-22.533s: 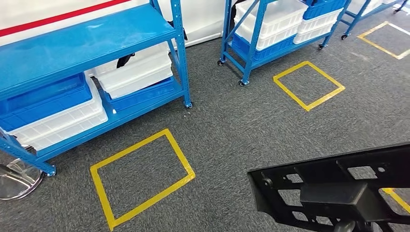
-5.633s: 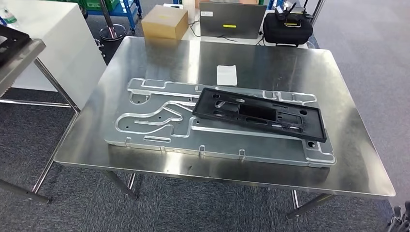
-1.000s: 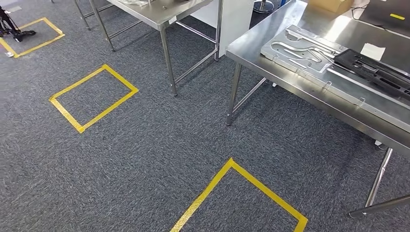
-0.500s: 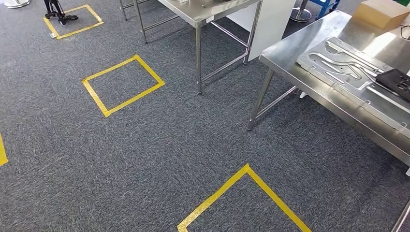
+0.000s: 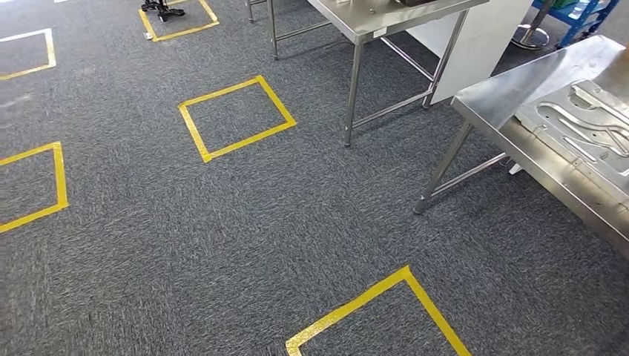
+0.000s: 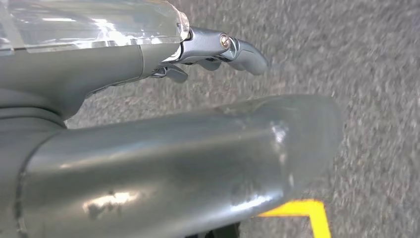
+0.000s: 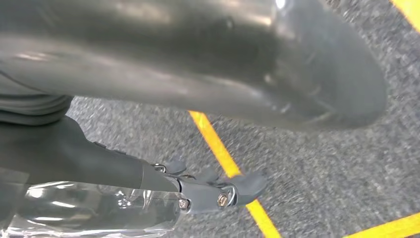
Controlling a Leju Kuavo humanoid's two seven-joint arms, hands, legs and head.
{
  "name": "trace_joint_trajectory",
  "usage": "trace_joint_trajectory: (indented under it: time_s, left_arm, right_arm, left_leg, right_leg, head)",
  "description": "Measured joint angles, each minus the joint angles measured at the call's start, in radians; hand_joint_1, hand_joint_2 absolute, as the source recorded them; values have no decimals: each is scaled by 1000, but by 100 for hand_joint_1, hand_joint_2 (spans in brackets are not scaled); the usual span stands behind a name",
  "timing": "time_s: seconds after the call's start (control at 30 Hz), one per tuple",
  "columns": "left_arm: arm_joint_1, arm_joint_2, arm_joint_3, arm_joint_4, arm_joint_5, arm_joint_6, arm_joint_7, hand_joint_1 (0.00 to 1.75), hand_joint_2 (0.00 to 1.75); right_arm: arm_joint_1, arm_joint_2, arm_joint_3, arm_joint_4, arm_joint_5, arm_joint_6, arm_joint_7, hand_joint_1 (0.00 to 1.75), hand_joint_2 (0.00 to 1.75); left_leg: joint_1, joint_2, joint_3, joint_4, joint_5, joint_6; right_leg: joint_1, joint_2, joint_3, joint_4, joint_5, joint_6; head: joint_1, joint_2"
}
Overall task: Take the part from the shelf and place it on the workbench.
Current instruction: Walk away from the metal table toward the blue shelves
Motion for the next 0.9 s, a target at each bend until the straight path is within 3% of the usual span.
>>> trace_joint_trajectory:
  time_s: [0.07, 0.13, 0.2, 0.23, 0.27, 0.33, 0.4, 0.47, 0.53, 0.57, 0.63, 0.67, 0.7, 0.73, 0.77, 0.83, 0.9]
  left_arm:
    - [0, -5, -2, 0, -4, 5, -3, 0, 0]
    - [-3, -9, -4, 0, -5, 8, -5, 0, 0]
    - [-3, -12, -8, 0, -8, 9, -7, 0, 0]
    - [-2, -14, -10, 0, -10, 9, -8, 0, 0]
    - [-1, -16, -12, 0, -12, 10, -9, 0, 0]
    - [-1, -19, -16, 0, -15, 11, -11, 0, 0]
    - [-3, -21, -21, 0, -17, 13, -12, 0, 0]
    - [-2, -24, -24, 0, -20, 13, -13, 0, 0]
    - [1, -27, -26, 0, -23, 14, -14, 0, 0]
    - [1, -29, -27, 0, -24, 14, -14, 0, 0]
    - [-2, -32, -29, 0, -25, 16, -15, 0, 0]
    - [-3, -33, -30, 0, -26, 17, -15, 0, 0]
    - [-3, -34, -30, 0, -27, 18, -15, 0, 0]
    - [-3, -35, -31, 0, -28, 19, -15, 0, 0]
    - [-3, -36, -31, 0, -28, 20, -16, 0, 0]
    - [-2, -39, -33, 0, -29, 22, -16, 0, 0]
    - [-2, -40, -34, 0, -29, 23, -17, 0, 0]
  right_arm:
    - [2, -1, -4, 0, 8, 3, 7, 0, 0]
    - [6, -1, -7, 0, 13, 5, 11, 0, 0]
    - [9, -2, -10, 0, 19, 7, 15, 0, 0]
    - [9, -2, -13, 0, 23, 9, 16, 0, 0]
    - [9, -3, -15, 0, 27, 11, 18, 0, 0]
    - [9, -4, -18, 0, 34, 16, 20, 0, 0]
    - [8, -6, -20, -1, 41, 18, 22, 0, 0]
    - [5, -7, -21, -1, 50, 19, 22, 0, 0]
    - [3, -8, -21, -1, 62, 21, 22, 0, 0]
    - [4, -8, -21, -1, 69, 21, 23, 0, 0]
    - [7, -9, -21, -1, 83, 21, 28, 0, 0]
    - [8, -10, -21, -1, 90, 21, 32, 0, 0]
    - [9, -10, -21, -1, 97, 21, 37, 0, 0]
    - [10, -10, -21, -1, 103, 21, 42, 0, 0]
    - [10, -11, -21, -1, 111, 21, 48, 0, 0]
    - [11, -11, -21, -1, 122, 21, 59, 0, 0]
    - [13, -12, -20, -1, 127, 21, 64, 0, 0]
  left_leg:
    - [-3, 46, -25, 54, -36, -6]
    - [-1, 102, -84, 180, -104, -11]
    - [2, 118, -125, 275, -137, -17]
    - [3, 122, -119, 270, -125, -19]
    - [5, 128, -92, 224, -97, -19]
    - [4, 163, -11, 80, -40, -17]
    - [-2, 185, 28, 3, -22, -8]
    - [-6, 168, 25, -3, -22, 5]
    - [-3, 150, 28, -10, -15, 18]
    - [-1, 141, 29, -14, -11, 25]
    - [-2, 122, 26, -15, -6, 33]
    - [-3, 110, 24, -15, -6, 34]
    - [-4, 98, 24, -15, -5, 35]
    - [-5, 84, 25, -14, -5, 35]
    - [-5, 70, 26, -13, -6, 34]
    - [-4, 43, 29, -11, -7, 31]
    - [-3, 30, 29, -10, -9, 29]
  right_leg:
    - [-4, -28, 8, -16, 8, -15]
    - [1, -57, 9, -19, 8, -22]
    - [4, -87, 9, -18, 5, -22]
    - [4, -101, 10, -16, 3, -21]
    - [4, -113, 11, -15, 0, -19]
    - [7, -136, 16, -9, -8, -11]
    - [11, -153, 20, -3, -15, 1]
    - [11, -168, 24, -4, -18, 12]
    - [7, -147, 23, 12, -36, 24]
    - [5, -121, 9, 45, -60, 28]
    - [2, -70, -52, 170, -130, 31]
    - [2, -59, -88, 239, -158, 31]
    - [1, -55, -113, 284, -166, 31]
    - [1, -52, -122, 294, -154, 30]
    - [1, -49, -111, 261, -121, 28]
    - [0, -22, -56, 129, -37, 21]
    - [-1, 8, -21, 45, 5, 17]
  head:
    - [-4, 0]
    - [-7, 0]
    - [-8, 0]
    - [-8, 0]
    - [-8, 0]
    - [-8, 0]
    - [-5, 0]
    - [-2, 0]
    - [-1, 0]
    - [0, 0]
    - [2, 0]
    - [2, 0]
    - [2, 0]
    - [2, 0]
    - [2, 0]
    - [2, 0]
    - [2, 0]
